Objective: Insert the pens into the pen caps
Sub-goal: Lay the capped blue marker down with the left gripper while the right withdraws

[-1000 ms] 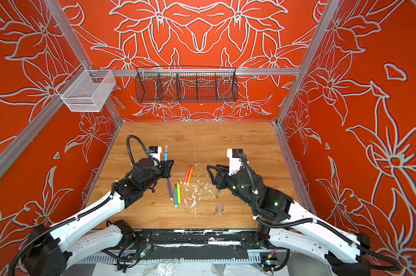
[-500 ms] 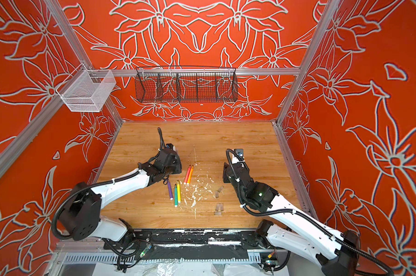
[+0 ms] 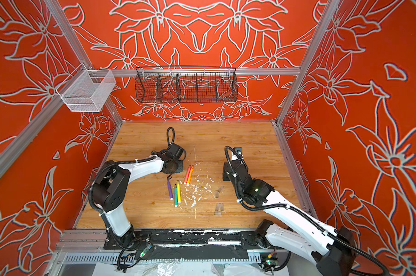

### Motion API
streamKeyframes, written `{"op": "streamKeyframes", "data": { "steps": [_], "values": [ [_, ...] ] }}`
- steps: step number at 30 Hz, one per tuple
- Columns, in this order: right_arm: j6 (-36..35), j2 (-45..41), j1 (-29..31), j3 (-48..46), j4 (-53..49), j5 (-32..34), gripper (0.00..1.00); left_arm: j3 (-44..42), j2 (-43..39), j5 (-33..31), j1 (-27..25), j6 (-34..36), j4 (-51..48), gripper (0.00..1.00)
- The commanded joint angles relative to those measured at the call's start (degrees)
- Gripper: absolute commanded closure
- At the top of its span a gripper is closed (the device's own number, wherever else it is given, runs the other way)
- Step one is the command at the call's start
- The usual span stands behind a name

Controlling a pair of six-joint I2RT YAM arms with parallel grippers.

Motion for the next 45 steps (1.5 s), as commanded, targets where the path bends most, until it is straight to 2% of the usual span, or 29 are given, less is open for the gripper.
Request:
{"op": "streamKeyframes", "data": {
  "steps": [1, 5, 12, 17, 20, 26, 29, 35, 40, 45],
  "values": [
    [0.87, 0.05, -0.33, 0.95, -0.01, -0.56, 0.48, 1.64, 1.59, -1.30, 2.67, -2.03, -4.75, 1.00],
    [0.98, 0.57, -0.36, 1.18, 0.01, -1.01, 0.48, 2.19, 3.25, 0.08, 6.27, -3.11, -5.81, 1.00],
    [1.42, 2.37, -0.50, 1.44, 0.09, -2.18, 0.48, 5.70, 6.74, -1.10, 7.94, -2.02, -8.49, 1.00],
    [1.68, 3.73, -0.42, 1.98, -0.20, -2.87, 0.48, 7.25, 8.49, 1.36, 10.34, -2.34, -10.62, 1.00],
    [1.82, 4.16, -0.49, 2.13, -0.17, -3.18, 0.48, 8.06, 8.62, 2.48, 10.66, -1.91, -11.75, 0.80],
    [2.06, 4.79, -0.51, 2.18, -0.10, -3.80, 0.48, 8.61, 9.09, 3.79, 10.66, -1.15, -11.58, 0.68],
    [2.16, 4.97, -0.54, 2.16, -0.12, -4.14, 0.48, 8.76, 9.03, 4.64, 10.66, -0.89, -11.50, 0.67],
    [2.27, 4.84, -0.60, 2.32, -0.27, -4.32, 0.48, 8.43, 5.55, 5.48, 10.67, -0.83, -10.58, 0.61],
    [2.23, 4.63, -0.60, 2.29, -0.43, -4.15, 0.49, 14.47, 4.18, -2.50, 10.19, -4.29, -19.79, 0.62],
    [2.17, 4.63, -0.68, 2.36, -0.51, -4.15, 0.48, 2.96, -7.45, -3.30, 10.05, -3.17, -8.34, 0.62]
  ]
}}
